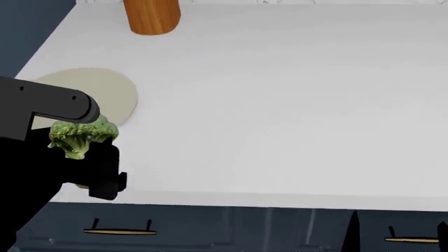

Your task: Pick the broccoli from the top rack in the oven and place it on the plate on the counter.

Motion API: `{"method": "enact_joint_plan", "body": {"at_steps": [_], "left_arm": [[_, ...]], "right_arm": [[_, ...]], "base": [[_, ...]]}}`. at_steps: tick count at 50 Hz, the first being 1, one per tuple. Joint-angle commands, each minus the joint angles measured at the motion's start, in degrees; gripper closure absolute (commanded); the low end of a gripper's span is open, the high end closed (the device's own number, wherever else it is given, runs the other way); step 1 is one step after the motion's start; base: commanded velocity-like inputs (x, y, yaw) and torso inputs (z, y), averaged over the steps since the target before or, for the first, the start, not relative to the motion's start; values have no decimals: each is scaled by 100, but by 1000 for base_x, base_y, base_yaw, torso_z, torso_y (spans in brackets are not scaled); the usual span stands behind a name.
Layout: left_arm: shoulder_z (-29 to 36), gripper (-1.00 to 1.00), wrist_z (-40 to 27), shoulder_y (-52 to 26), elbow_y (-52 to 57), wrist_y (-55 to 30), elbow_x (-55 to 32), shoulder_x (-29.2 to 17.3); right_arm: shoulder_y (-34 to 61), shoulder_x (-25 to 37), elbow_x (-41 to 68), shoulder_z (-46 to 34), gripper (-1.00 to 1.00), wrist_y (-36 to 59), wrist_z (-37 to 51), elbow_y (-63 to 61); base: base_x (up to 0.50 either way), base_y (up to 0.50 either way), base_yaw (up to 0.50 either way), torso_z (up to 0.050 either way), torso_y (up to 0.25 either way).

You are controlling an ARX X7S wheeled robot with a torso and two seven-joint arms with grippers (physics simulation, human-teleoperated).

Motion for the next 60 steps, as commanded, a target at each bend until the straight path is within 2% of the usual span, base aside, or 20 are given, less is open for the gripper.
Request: {"method": "enact_joint_plan", "body": {"at_steps": [1, 7, 12, 15, 19, 23, 28, 29, 30, 31, 32, 38, 41, 45, 47, 52, 60], "left_arm": [[1, 100, 131, 0, -69, 250, 104, 44], [34, 100, 287, -74, -108, 250, 140, 7], [89, 100, 405, -484, -517, 203, 225, 24], [228, 100, 851, -805, -812, 234, 572, 39], [201, 100, 1024, -1062, -1326, 388, 720, 156], [564, 100, 1689, -1597, -1931, 460, 1335, 134], [1187, 100, 2511, -2368, -3359, 720, 2281, 277], [1130, 100, 2687, -2427, -3666, 815, 2269, 342], [1341, 100, 2942, -2590, -4003, 926, 2532, 373], [1188, 100, 2928, -2590, -4225, 1013, 2458, 429], [1491, 100, 3318, -2714, -4464, 1153, 2756, 433], [1642, 100, 4098, -3118, -6204, 1925, 3269, 756], [1769, 100, 4559, -3388, -7227, 2402, 3565, 1003], [1972, 100, 5332, -3822, -9142, 3315, 4017, 1567], [1835, 100, 5323, -3786, -9342, 3451, 4134, 1633], [891, 100, 5144, -3528, -9347, 3404, 4729, 1618], [-817, 100, 5127, -3064, -9347, 3494, 6767, 1770]], "right_arm": [[87, -72, -91, 34, -100, 18, -44, 29], [70, -72, -85, 30, -100, -10, -42, 42], [90, -63, -68, 19, -100, -8, -7, 23], [54, -60, -52, 55, -100, -46, -20, 22], [6, -82, -48, 73, -100, -116, -69, 53], [15, -46, -24, 80, -100, -109, -60, 43], [81, -27, -42, 7, -100, -88, -52, 57], [73, -20, -38, 13, -100, -91, -54, 55], [81, -16, -35, 16, -100, -98, -59, 64], [82, -19, -47, 7, -100, -107, -68, 76], [117, -23, -59, -36, -100, -90, -57, 83], [222, 11, -21, -92, -100, -43, -10, 76], [259, 11, -25, -141, -100, -34, -2, 69], [304, 37, -10, -172, -100, -12, 9, 77], [310, 49, 9, -166, -100, 2, 37, 65], [199, 59, 12, -76, -100, -60, 34, 58], [182, 78, 18, -91, -100, -60, 75, 28]], "base": [[0, 0, 0, 0, 0], [0, 0, 0, 0, 0], [0, 0, 0, 0, 0], [0, 0, 0, 0, 0], [0, 0, 0, 0, 3], [0, 0, 0, 0, 0], [0, 0, 0, 0, 0], [0, 0, 0, 0, 0], [0, 0, 0, 0, 0], [0, 0, 0, 0, 0], [0, 0, 0, 0, 0], [0, 0, 0, 0, 0], [0, 0, 0, 0, 0], [0, 0, 0, 0, 0], [0, 0, 0, 0, 0], [0, 0, 0, 0, 2], [0, 0, 0, 0, 0]]}}
